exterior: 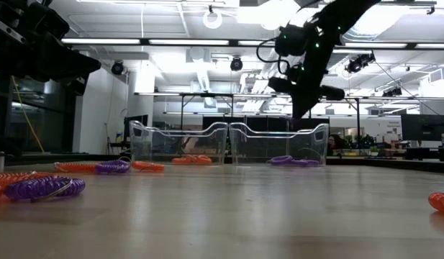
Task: Sort spring keychains
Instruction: Put the violet spring keychain into the right transparent bin, then put the orange spring keychain into the left transparent bin
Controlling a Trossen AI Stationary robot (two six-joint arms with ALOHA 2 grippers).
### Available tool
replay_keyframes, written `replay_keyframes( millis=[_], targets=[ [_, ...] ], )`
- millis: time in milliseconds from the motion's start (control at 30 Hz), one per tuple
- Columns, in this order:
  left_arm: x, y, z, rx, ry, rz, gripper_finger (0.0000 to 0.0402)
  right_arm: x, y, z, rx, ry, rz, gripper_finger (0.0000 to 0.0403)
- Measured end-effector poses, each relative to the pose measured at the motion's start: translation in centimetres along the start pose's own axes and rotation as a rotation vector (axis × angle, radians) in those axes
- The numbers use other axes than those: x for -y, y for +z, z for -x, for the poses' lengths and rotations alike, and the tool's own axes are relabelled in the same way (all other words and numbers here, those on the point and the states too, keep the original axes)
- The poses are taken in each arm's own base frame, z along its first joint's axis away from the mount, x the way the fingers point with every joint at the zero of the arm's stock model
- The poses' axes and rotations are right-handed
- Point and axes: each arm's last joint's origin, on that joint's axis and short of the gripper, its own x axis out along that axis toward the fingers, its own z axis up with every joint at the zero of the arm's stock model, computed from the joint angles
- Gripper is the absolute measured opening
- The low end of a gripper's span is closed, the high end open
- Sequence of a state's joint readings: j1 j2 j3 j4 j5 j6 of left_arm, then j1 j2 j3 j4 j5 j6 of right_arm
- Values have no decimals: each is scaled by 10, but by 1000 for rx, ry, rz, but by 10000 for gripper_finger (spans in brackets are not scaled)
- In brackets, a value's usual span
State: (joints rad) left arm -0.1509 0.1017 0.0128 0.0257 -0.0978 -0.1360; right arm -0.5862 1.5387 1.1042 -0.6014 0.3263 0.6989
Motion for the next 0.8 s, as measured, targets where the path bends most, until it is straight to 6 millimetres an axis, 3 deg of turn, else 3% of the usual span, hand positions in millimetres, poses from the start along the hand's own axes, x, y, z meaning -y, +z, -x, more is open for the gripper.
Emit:
replay_keyframes(
  millis=[167, 533, 800],
  targets=[
    [0, 0, 0, 0, 0, 0, 0, 4, -10, -9, -12, -1, -32, 20],
    [0, 0, 0, 0, 0, 0, 0, 5, -13, -12, -12, -6, -52, 128],
    [0, 0, 0, 0, 0, 0, 0, -5, -16, 1, 6, 79, 25, 151]
  ],
)
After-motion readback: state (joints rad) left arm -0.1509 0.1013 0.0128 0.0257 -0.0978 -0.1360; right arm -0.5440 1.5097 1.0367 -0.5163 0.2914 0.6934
